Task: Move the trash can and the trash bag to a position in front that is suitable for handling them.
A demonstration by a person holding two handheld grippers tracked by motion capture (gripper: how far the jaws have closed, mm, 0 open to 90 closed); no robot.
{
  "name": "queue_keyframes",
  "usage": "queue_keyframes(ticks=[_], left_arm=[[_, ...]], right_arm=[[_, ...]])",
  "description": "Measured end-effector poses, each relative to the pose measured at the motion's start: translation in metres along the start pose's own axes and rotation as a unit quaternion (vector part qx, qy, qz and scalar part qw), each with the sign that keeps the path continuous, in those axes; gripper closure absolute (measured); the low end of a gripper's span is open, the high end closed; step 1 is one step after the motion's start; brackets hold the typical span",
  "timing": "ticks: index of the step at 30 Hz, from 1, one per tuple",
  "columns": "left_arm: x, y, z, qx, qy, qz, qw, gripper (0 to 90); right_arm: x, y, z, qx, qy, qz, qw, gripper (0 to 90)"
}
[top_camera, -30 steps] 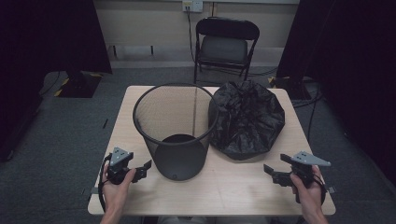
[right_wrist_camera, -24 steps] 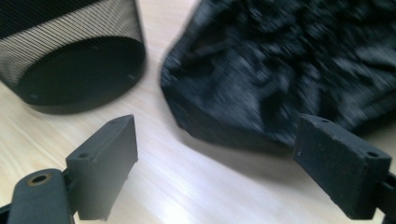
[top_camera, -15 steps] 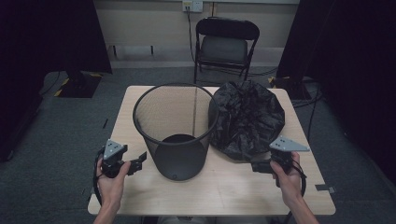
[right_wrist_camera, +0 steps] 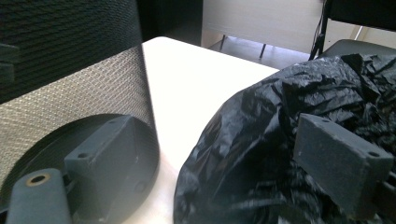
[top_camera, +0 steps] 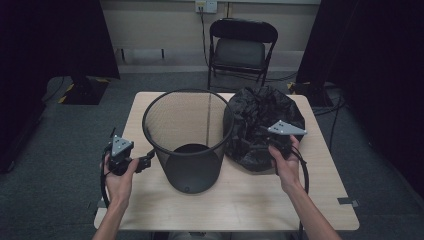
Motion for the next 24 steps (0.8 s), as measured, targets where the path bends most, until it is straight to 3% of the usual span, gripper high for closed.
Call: queue_keyframes(ticks=[4,6,13,17,18,20,22,24], left_arm=[[-0.008,0.001,-0.011,0.005,-0.002,0.020,0.9998,16.0],[-0.007,0.001,-0.016,0.008,-0.017,0.033,0.9993,16.0],[0.000,0.000,-0.029,0.005,-0.023,0.013,0.9996,15.9],[0.004,0.000,-0.028,0.001,-0.013,-0.007,0.9999,19.7],[0.005,0.000,-0.028,0.003,-0.015,-0.011,0.9998,21.0],[0.008,0.000,-0.026,0.003,-0.020,-0.027,0.9994,26.5],[0.012,0.001,-0.025,0.000,-0.023,-0.026,0.9994,37.3],[0.017,0.002,-0.024,-0.002,-0.020,-0.038,0.9991,38.8]], right_arm=[[0.002,0.004,-0.020,0.004,-0.007,-0.005,1.0000,12.5],[0.003,0.002,-0.030,-0.001,-0.015,-0.004,0.9999,12.6],[0.000,0.001,-0.057,-0.006,-0.025,-0.008,0.9996,12.8],[-0.006,0.003,-0.067,0.002,-0.032,-0.014,0.9994,12.8],[-0.009,0.002,-0.069,0.003,-0.029,-0.013,0.9995,12.8],[-0.014,0.002,-0.071,0.005,-0.025,-0.003,0.9997,21.4],[-0.017,0.002,-0.070,0.007,-0.026,0.003,0.9996,25.4],[-0.017,0.002,-0.068,0.006,-0.023,0.009,0.9997,27.0]])
Point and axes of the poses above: each handheld gripper's, and its own axes: z roughly backward along the jaws, y roughly out of its top, x roughly to its right, the point moved 8 cm from there along -z, roughly forward along the jaws, and after that the axes turned 6 degrees about -z, right-handed, at the moved point
